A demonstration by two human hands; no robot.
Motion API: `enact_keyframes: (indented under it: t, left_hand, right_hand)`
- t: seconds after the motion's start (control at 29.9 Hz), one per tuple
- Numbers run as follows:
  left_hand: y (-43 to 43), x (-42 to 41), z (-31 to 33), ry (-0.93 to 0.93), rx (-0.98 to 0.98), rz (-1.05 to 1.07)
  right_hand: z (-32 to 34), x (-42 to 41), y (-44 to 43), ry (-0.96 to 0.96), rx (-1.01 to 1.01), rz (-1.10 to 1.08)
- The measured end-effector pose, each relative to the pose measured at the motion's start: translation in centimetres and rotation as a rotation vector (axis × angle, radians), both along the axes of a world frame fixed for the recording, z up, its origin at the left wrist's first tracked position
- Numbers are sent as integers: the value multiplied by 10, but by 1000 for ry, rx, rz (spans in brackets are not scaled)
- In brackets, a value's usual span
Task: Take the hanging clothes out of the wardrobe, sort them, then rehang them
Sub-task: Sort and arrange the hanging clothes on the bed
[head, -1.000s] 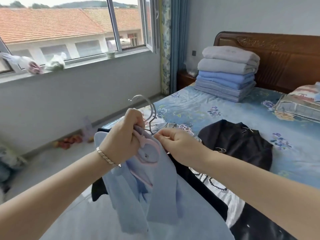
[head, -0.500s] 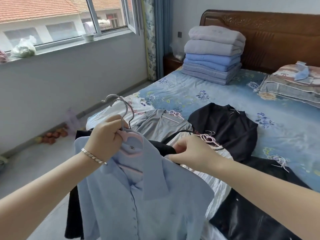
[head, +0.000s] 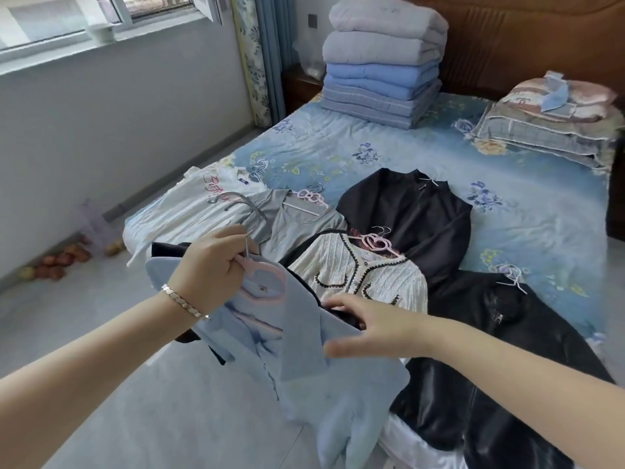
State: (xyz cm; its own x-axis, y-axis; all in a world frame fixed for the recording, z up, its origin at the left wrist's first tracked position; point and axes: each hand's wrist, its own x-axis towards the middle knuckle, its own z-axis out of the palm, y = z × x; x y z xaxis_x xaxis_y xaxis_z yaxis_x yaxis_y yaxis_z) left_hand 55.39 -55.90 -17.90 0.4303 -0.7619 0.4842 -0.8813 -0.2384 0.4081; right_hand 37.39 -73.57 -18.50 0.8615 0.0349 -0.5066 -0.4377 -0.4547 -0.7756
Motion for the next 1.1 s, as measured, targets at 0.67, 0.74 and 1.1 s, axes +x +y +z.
enact_keyframes:
  t: [0.67,0.74,1.1]
  left_hand:
    - [-362,105,-138,105,424,-65]
    - [-407,124,-177,150,484,-88]
    - [-536,168,-408,281,838,-45]
  right_hand:
    - [-166,62,-253,-84,-110,-582]
    - [-203,81,-284,-64,-220,-649]
    - [-415,131,-382,346,-522,-730]
